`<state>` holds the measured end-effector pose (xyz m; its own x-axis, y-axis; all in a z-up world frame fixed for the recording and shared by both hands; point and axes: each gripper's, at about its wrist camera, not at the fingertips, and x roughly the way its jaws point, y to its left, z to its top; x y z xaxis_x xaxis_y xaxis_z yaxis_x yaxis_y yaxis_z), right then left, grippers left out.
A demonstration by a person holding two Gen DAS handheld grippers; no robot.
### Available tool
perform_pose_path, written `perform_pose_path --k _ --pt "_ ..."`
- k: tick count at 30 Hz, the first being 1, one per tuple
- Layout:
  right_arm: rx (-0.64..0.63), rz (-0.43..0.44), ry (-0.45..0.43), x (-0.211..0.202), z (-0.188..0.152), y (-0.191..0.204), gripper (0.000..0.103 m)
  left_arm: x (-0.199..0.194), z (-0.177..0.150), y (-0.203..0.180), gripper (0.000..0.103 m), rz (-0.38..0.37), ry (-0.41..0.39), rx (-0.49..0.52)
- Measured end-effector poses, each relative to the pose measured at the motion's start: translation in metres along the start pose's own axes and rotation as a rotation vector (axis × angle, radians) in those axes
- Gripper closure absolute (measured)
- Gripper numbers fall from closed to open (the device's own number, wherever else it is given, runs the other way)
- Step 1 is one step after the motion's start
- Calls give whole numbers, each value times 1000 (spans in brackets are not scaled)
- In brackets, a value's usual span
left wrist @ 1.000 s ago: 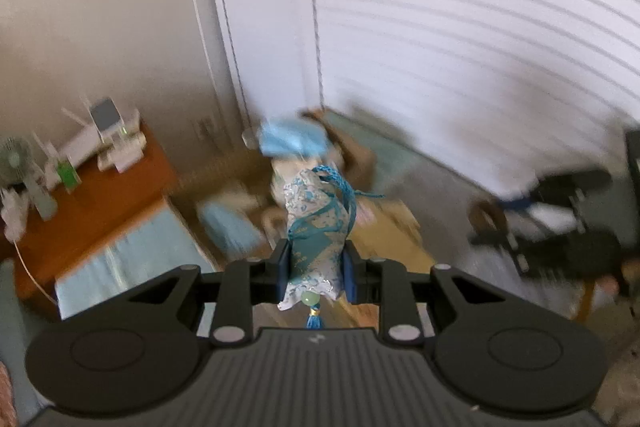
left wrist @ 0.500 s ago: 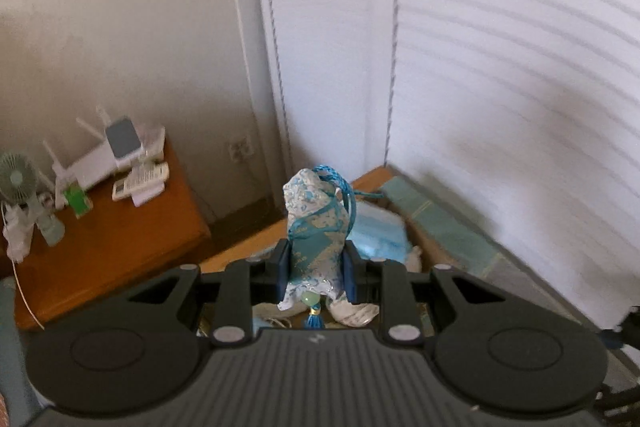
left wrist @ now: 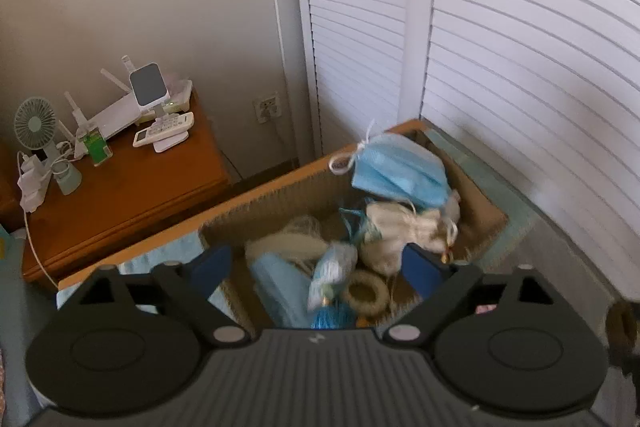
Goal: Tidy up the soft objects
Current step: 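Carry the sachet into the box and open the left gripper while the right gripper drops the brown ring there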
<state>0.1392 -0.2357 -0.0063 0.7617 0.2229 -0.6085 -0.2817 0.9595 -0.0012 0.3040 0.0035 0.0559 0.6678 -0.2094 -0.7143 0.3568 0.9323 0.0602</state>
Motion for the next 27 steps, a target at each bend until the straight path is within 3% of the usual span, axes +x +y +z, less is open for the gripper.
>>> perform_pose_path --k 8,16,22,27 --pt "-13 38 -7 -2 18 11 55 -44 -43 -10 9 -33 19 51" --pt "-74 96 -40 14 66 30 55 -112 -104 -25 4 -61 -30 41" --pt "-143 142 -40 50 107 50 55 -134 -145 -24 3 -4 -47 -41" --pt "-165 155 -6 90 132 63 55 -139 -164 -26 3 102 -72 -32"
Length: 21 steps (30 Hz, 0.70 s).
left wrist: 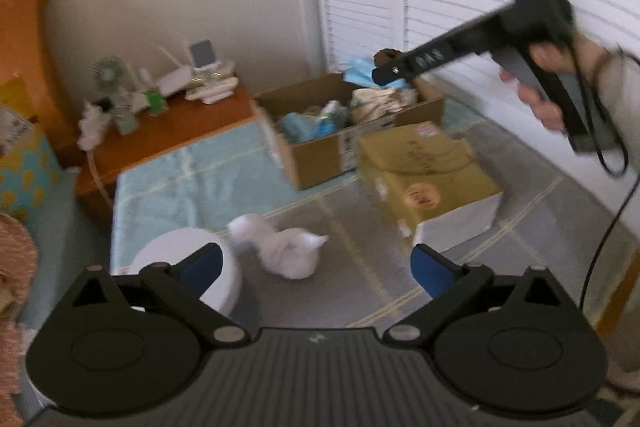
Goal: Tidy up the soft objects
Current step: 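Carry the sachet into the box and open the left gripper while the right gripper drops the brown ring there, then move the right gripper to the beige cloth beside the tissue box and grasp it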
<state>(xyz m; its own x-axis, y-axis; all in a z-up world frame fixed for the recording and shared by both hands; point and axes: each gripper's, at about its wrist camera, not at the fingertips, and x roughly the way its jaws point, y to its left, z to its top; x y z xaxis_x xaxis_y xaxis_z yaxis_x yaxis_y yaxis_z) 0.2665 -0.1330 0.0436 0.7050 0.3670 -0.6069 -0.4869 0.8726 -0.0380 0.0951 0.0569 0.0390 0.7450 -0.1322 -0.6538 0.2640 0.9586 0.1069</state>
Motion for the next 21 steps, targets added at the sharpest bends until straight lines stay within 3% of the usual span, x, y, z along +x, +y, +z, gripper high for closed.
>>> perform_pose_path --k 3,5,7,10,21 --pt "1 6 22 21 10 1 53 0 -7 1 3 33 -8 5" --pt "3 15 29 29 13 2 45 -1 -10 3 3 18 -8 -8" --pt "3 13 35 34 15 4 16 1 -12 5 3 2 -5 -21" --pt "9 15 6 28 13 6 0 3 -16 6 3 -2 2 -29" --pt "54 -41 2 -14 -6 -4 0 7 -22 1 3 -2 16 -68"
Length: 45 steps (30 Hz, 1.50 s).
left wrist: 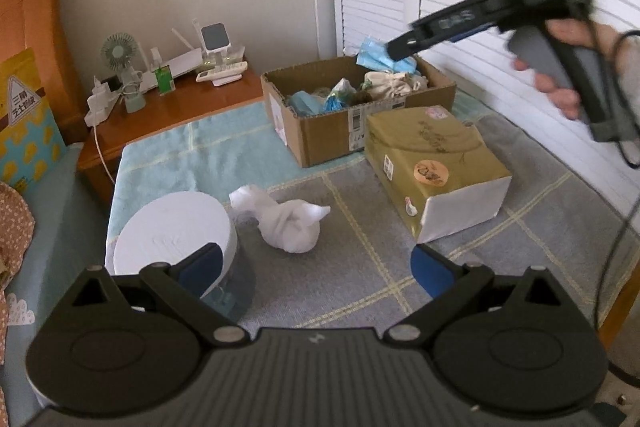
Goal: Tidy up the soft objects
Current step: 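Move the right gripper to the beige cloth beside the tissue box and grasp it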
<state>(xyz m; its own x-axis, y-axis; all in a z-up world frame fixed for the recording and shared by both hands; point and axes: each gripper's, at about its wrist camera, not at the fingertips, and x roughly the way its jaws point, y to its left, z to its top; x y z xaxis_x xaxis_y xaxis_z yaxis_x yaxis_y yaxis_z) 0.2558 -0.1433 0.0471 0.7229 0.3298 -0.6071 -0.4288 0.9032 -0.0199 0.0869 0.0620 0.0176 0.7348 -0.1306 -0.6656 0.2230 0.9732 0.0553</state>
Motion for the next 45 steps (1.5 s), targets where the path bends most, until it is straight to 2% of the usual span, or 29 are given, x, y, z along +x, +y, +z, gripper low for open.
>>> perform_pose_path --k 4,9,17,25,31,34,36,40,45 --pt "30 -13 5 -19 -22 0 0 3 -1 -4 3 21 7 2" --pt "28 -43 0 -37 -52 9 0 8 -1 -8 3 5 21 -23" --pt "97 -150 -15 -58 -90 -4 0 23 2 -31 3 -82 53 8" --pt "170 -197 5 -58 -106 -32 0 47 11 -69 3 -188 81 83" --pt "181 -221 37 -46 -112 -44 0 67 17 -95 3 -230 96 131" --pt "180 -213 51 -39 -113 -47 5 73 18 -100 3 -240 97 146" --pt "177 -201 67 -34 -114 -48 15 75 19 -103 3 -250 102 147" --pt "176 -190 89 -24 -117 -52 27 78 20 -106 3 -249 110 155" --pt "183 -156 95 -18 -119 -55 34 78 23 -109 3 -311 105 144"
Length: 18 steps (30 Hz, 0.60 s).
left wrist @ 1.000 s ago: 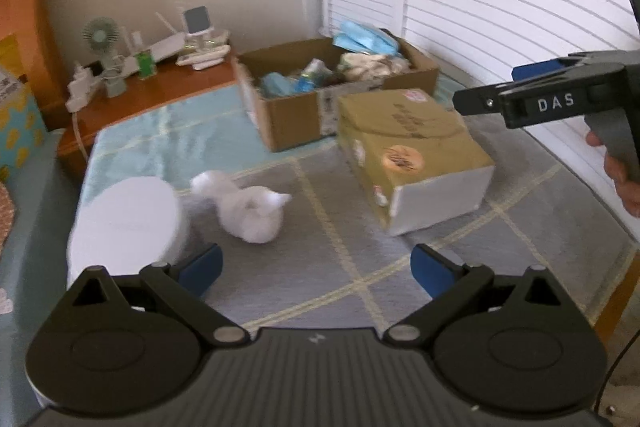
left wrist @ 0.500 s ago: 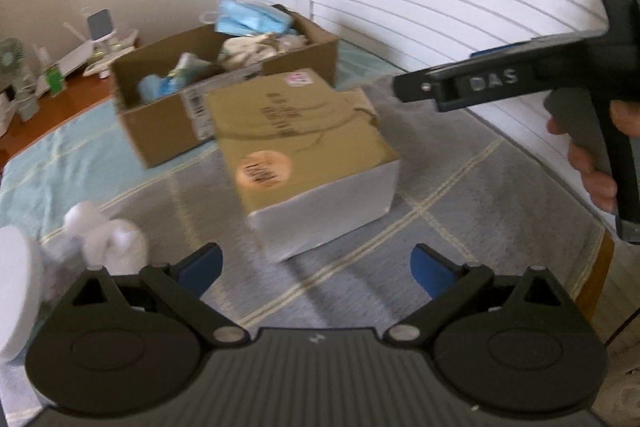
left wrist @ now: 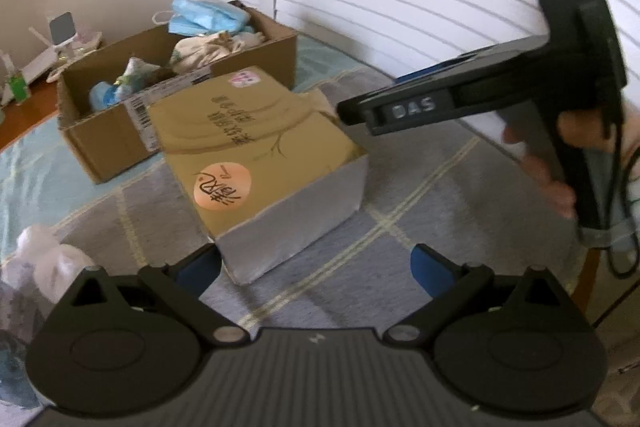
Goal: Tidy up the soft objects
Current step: 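Move the right gripper to the beige cloth beside the tissue box and grasp it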
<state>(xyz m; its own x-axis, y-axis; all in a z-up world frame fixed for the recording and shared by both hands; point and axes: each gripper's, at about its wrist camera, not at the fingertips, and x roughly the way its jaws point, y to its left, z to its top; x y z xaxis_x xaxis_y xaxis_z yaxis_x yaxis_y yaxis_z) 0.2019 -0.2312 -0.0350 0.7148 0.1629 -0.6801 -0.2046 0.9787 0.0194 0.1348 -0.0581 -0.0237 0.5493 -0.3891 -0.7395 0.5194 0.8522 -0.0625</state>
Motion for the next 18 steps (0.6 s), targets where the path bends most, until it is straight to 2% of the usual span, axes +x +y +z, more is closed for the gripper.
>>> perform_pose_path --k 6,12,18 --pt "6 67 6 6 5 2 42 0 -2 -2 3 7 7 22" --pt "19 126 15 18 11 4 43 -4 -5 4 3 15 6 -1" --pt "40 153 38 32 15 4 54 -10 -9 11 3 29 4 -17"
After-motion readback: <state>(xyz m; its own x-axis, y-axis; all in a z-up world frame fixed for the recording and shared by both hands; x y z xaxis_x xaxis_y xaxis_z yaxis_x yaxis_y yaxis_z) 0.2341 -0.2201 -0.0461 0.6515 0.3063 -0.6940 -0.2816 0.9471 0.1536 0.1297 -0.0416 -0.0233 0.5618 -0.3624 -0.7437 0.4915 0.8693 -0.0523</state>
